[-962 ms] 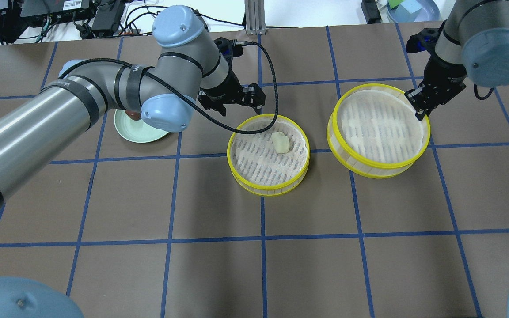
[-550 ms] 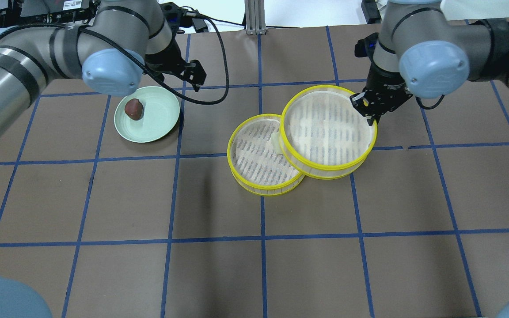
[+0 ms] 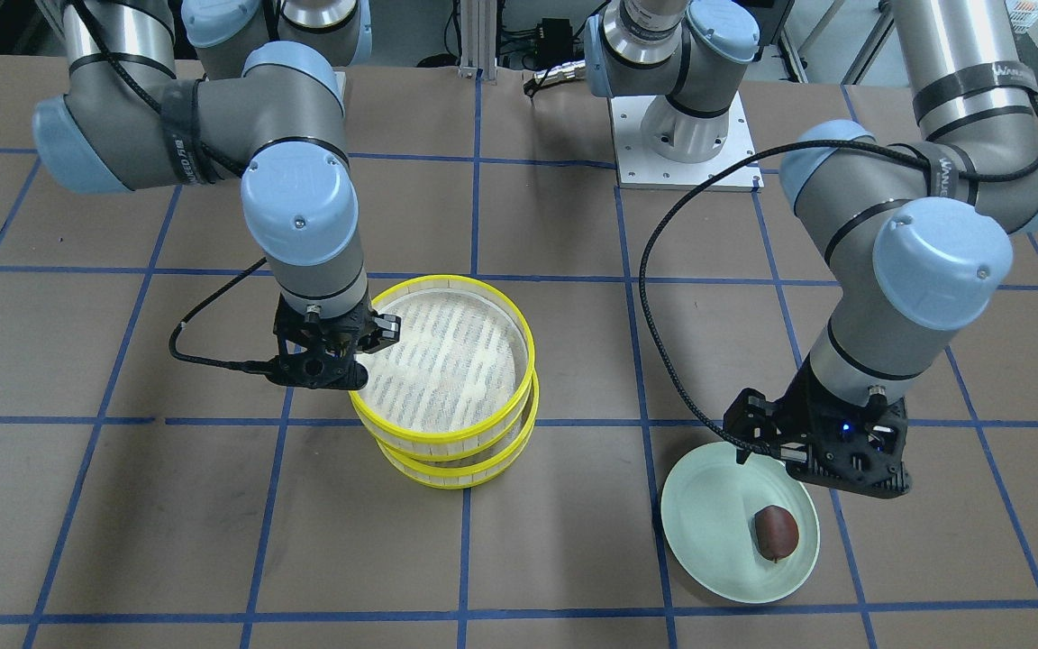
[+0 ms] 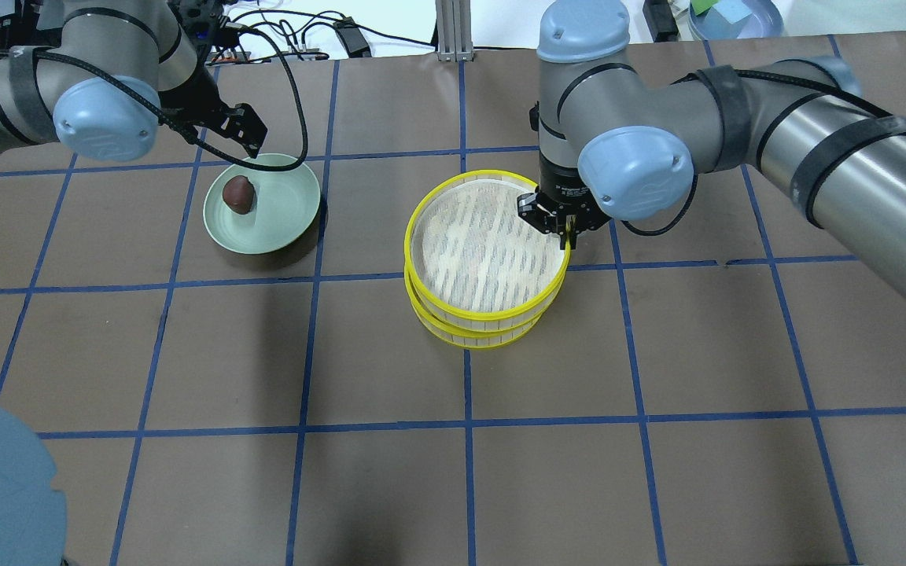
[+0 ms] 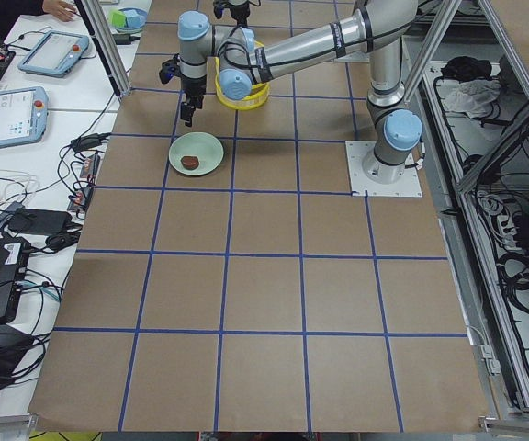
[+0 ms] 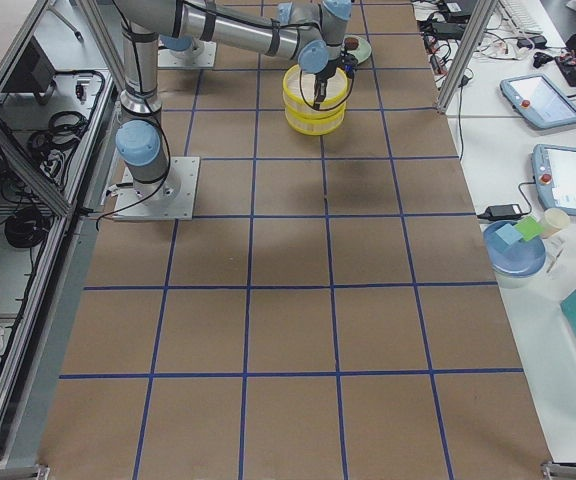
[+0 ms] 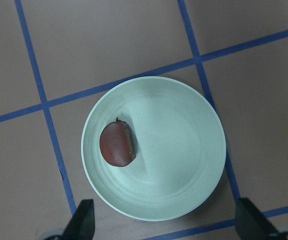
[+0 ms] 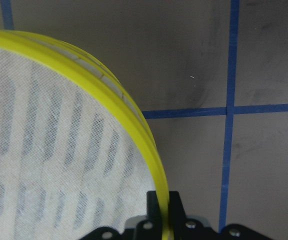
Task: Place buns in different layers of steamer
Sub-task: 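Grasp the dark red bun on the green plate with the left gripper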
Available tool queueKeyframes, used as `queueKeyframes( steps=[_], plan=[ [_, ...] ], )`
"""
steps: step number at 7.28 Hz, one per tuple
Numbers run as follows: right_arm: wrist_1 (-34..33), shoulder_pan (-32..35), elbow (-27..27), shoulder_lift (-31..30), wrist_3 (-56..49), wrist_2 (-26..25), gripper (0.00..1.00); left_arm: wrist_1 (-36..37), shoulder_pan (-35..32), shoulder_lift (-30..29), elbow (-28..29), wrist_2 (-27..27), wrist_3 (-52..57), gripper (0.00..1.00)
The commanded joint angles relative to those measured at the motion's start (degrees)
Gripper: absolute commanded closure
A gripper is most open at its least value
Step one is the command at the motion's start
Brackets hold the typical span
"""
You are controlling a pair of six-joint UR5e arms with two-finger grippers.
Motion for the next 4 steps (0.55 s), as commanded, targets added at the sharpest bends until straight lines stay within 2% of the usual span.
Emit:
queueKeyframes(
  steps=[1, 3, 4],
  plan=[
    [-1.3, 0.7, -0.2, 1.4, 0.3, -0.8, 1.00, 8.4, 0.7, -4.5, -2.5, -0.1, -1.5, 0.07],
    [-2.4, 0.6, -0.2, 1.7, 0.9, -0.8, 1.00, 11.5, 2.6, -8.1, -2.7, -0.4, -4.2, 0.06],
    [-2.5, 0.6, -0.2, 2.1, 1.3, -0.8, 1.00, 11.5, 3.5, -9.4, -2.6, -2.8, -7.0, 0.05]
  ],
)
